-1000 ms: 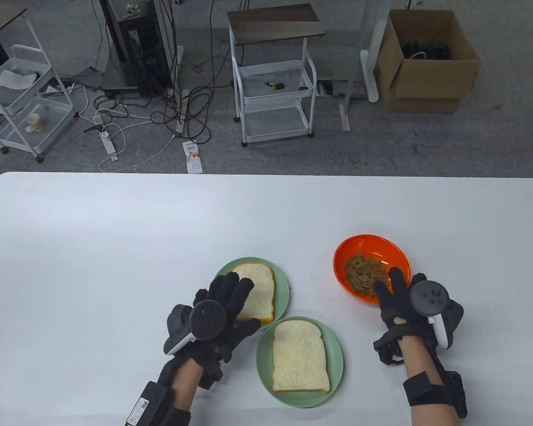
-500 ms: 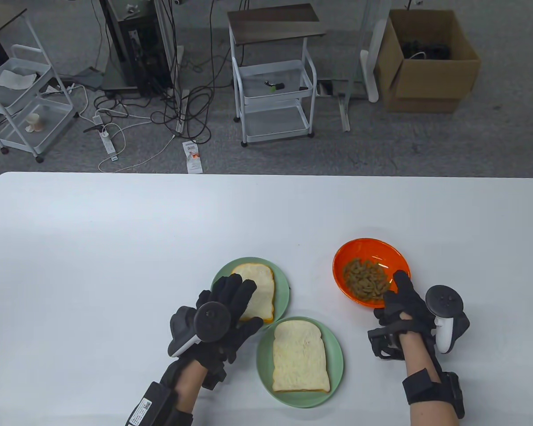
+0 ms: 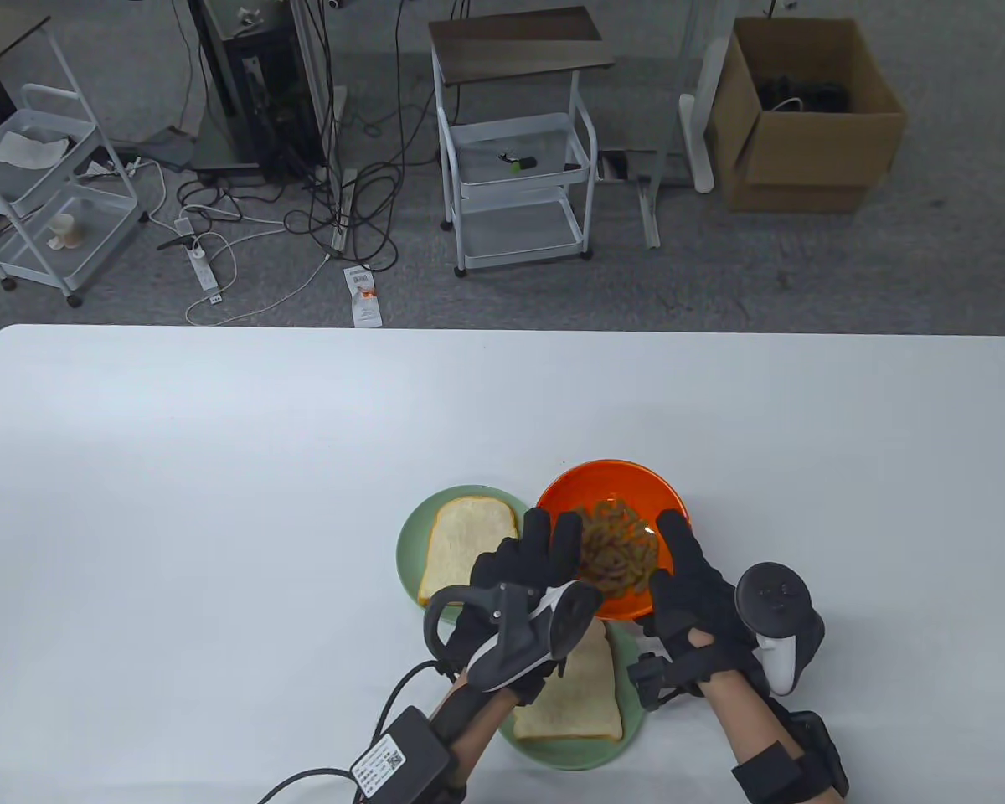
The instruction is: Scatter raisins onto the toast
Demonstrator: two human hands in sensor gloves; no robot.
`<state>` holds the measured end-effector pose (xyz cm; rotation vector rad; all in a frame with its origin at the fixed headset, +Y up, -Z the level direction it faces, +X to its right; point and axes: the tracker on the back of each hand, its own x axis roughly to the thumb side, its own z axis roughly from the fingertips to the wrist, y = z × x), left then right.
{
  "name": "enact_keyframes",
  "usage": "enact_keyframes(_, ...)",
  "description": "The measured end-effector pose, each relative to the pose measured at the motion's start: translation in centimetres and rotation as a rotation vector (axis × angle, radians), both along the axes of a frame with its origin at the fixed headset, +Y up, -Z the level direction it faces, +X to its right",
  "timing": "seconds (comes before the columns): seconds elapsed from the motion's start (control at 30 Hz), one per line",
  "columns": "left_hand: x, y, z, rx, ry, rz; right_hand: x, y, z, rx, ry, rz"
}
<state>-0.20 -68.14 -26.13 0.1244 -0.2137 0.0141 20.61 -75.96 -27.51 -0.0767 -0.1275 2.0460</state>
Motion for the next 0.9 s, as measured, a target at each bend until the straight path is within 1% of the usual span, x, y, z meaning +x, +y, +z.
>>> enact_keyframes(0.07, 1.3, -0.6, -1.0, -0.171, 0.074, -0.092, -0.7, 0.0, 0.6, 0.004, 0.018, -0.007)
enact_keyframes(0.1, 1.8, -1.1, -1.5, -0.228, 0.104, -0.139, -0.9, 0.0, 0.8, 0.018, 0.025, -0.019)
enact_keyframes(0.13, 2.1, -1.4, -1.8, -0.27, 0.112, -0.199, -1.2, 0.2, 0.9, 0.028, 0.033, -0.024)
enact_keyframes(0.17, 2.3, -1.5, -1.9, -0.285, 0.115, -0.217, -1.3, 0.2, 1.0, 0.027, 0.031, -0.01)
enact_keyframes(0.23, 2.7, -1.9, -1.9, -0.266, 0.128, -0.246, -1.7, 0.3, 1.3, 0.066, 0.041, 0.009)
enact_keyframes(0.3, 3.0, -2.2, -2.0, -0.261, 0.13, -0.267, -2.0, 0.4, 1.6, 0.072, 0.05, 0.001)
enact_keyframes(0.33, 2.9, -2.4, -2.2, -0.286, 0.116, -0.249, -2.3, 0.3, 1.7, 0.072, 0.062, -0.017)
enact_keyframes(0.37, 2.8, -2.3, -2.3, -0.301, 0.111, -0.231, -2.4, 0.3, 1.8, 0.066, 0.069, -0.038)
enact_keyframes(0.4, 2.7, -2.2, -2.3, -0.284, 0.119, -0.207, -2.7, 0.3, 2.1, 0.045, 0.072, -0.092)
enact_keyframes(0.47, 2.5, -2.0, -2.2, -0.26, 0.118, -0.213, -2.9, 0.3, 2.4, 0.022, 0.079, -0.15)
enact_keyframes(0.57, 2.3, -2.1, -1.8, -0.207, 0.116, -0.189, -2.9, 0.3, 2.5, 0.012, 0.079, -0.188)
enact_keyframes(0.6, 2.3, -2.2, -1.8, -0.191, 0.098, -0.177, -2.9, 0.2, 2.5, 0.001, 0.077, -0.199)
enact_keyframes(0.67, 2.1, -2.3, -1.8, -0.184, 0.084, -0.154, -2.9, 0.0, 2.5, -0.025, 0.082, -0.226)
enact_keyframes(0.87, 1.0, -3.0, -2.1, -0.172, 0.035, -0.055, -3.3, -0.4, 2.6, -0.055, 0.106, -0.228)
enact_keyframes(0.9, 0.7, -3.2, -2.2, -0.149, 0.028, -0.037, -3.4, -0.4, 2.6, -0.06, 0.111, -0.23)
